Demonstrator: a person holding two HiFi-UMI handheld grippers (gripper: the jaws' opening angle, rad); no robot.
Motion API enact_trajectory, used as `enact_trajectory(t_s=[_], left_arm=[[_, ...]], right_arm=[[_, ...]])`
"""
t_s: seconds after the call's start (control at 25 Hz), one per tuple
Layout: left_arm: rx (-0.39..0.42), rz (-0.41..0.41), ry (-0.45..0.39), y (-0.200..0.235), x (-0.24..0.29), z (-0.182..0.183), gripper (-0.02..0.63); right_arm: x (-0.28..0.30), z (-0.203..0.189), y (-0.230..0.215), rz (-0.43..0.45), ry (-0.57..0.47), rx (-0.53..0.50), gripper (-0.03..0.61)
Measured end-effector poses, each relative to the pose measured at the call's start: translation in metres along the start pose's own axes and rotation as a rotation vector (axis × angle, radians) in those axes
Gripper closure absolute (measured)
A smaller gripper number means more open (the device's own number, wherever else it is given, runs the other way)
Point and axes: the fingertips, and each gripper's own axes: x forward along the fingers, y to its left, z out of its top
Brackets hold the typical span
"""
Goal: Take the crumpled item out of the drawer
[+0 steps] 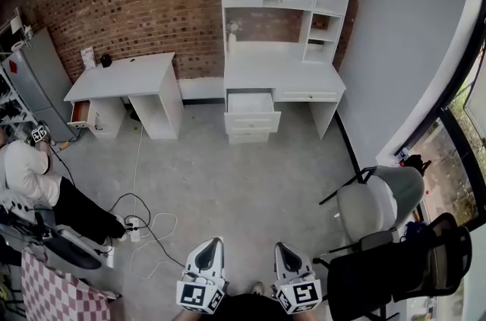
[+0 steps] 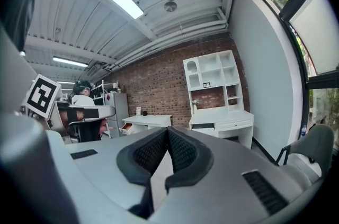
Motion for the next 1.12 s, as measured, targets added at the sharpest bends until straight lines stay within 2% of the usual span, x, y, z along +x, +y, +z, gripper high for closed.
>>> enact_trajectory(t_s=[0.24,0.48,0.8,1.12], left_arm=[[-0.004,0.031,-0.004,-0.021,0.027,-0.009,0.589],[-0.021,0.024,0.041,-0.021,0.071,-0.034,0.589],[-0.021,0.015,0.044,0.050,0.208,-0.027,0.589],[-0.007,-0.038,0.025,0.140,0.345,0.015,0.589]], right_arm=[[0.012,-0.009,-0.037,0.037,0.006,-0.005,0.565],[0.048,-0.019,-0.070,0.046,0.015,0.015,0.565],[0.179,0.001,-0.130,0.012,0.021,0.007,0.565],[0.327,0.050,-0.163,-0.022,-0.011,0.003,0.565]])
